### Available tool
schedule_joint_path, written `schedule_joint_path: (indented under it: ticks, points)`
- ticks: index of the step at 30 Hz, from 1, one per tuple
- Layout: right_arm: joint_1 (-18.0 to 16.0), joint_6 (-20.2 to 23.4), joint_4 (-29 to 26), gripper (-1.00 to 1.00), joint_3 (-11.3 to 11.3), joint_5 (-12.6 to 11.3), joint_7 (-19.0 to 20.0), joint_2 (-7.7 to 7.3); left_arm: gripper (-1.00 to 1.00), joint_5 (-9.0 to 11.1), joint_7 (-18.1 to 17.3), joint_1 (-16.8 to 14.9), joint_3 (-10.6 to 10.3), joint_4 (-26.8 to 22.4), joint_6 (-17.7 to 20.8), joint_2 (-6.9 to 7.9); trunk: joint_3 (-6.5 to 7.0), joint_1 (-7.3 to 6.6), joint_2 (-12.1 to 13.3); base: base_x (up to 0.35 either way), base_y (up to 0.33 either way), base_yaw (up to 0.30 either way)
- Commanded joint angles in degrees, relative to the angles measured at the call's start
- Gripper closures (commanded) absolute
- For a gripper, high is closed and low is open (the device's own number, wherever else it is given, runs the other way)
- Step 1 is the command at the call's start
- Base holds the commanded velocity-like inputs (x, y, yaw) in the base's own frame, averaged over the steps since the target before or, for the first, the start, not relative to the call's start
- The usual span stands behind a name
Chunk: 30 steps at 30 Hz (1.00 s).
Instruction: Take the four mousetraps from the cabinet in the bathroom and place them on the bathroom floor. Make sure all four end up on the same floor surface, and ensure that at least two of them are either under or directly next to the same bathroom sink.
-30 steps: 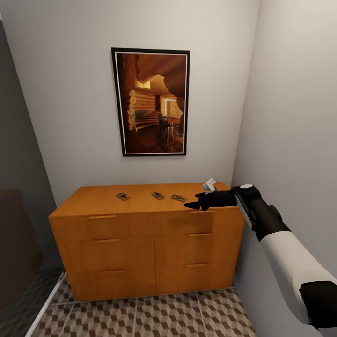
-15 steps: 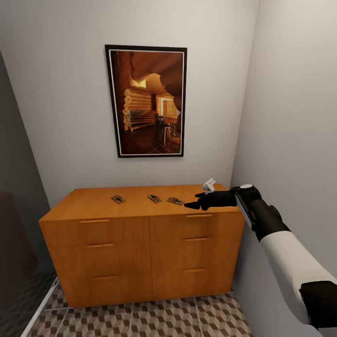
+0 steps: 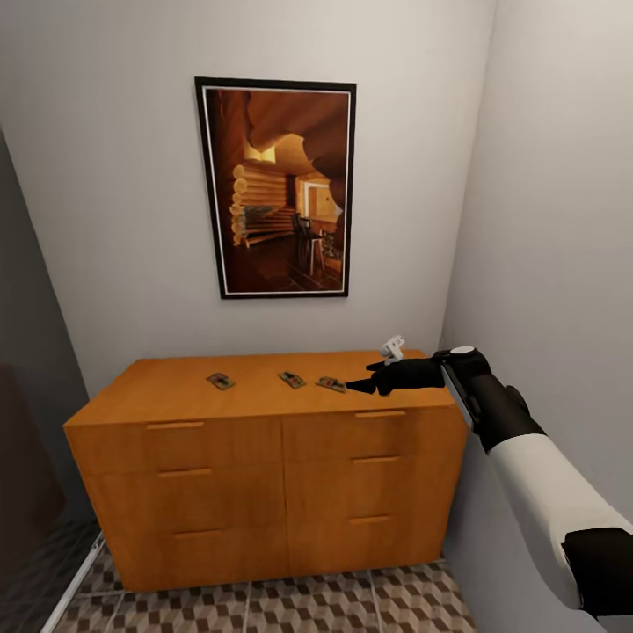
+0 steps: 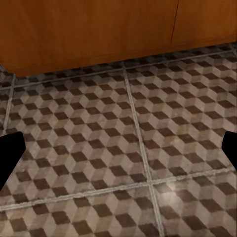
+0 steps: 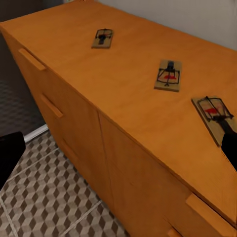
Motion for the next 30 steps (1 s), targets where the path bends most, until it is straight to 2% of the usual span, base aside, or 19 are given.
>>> schedule_joint_path:
  ticks: [1,21,30]
  points:
    - [0.0,0.3,-0.1,-1.00,0.0,0.4,0.3,-0.01,-1.00,0.2,0.0,0.0,-0.4,0.1,-0.2,0.00,-0.05,0.02,0.0,0.174,0.117,0.000]
    - [0.0,0.3,-0.1,-1.00,0.1,0.4,0.2,-0.01,-1.00,0.2,0.0,0.0,-0.4,0.1,-0.2,0.01,-0.05,0.02,0.0,0.188,0.126,0.000]
    - [0.0,0.3,-0.1,-1.00,0.0,0.4,0.2,-0.06,-1.00,0.2,0.0,0.0,-0.4,0.1,-0.2,0.01,-0.05,0.02,0.0,0.060,0.026,0.000]
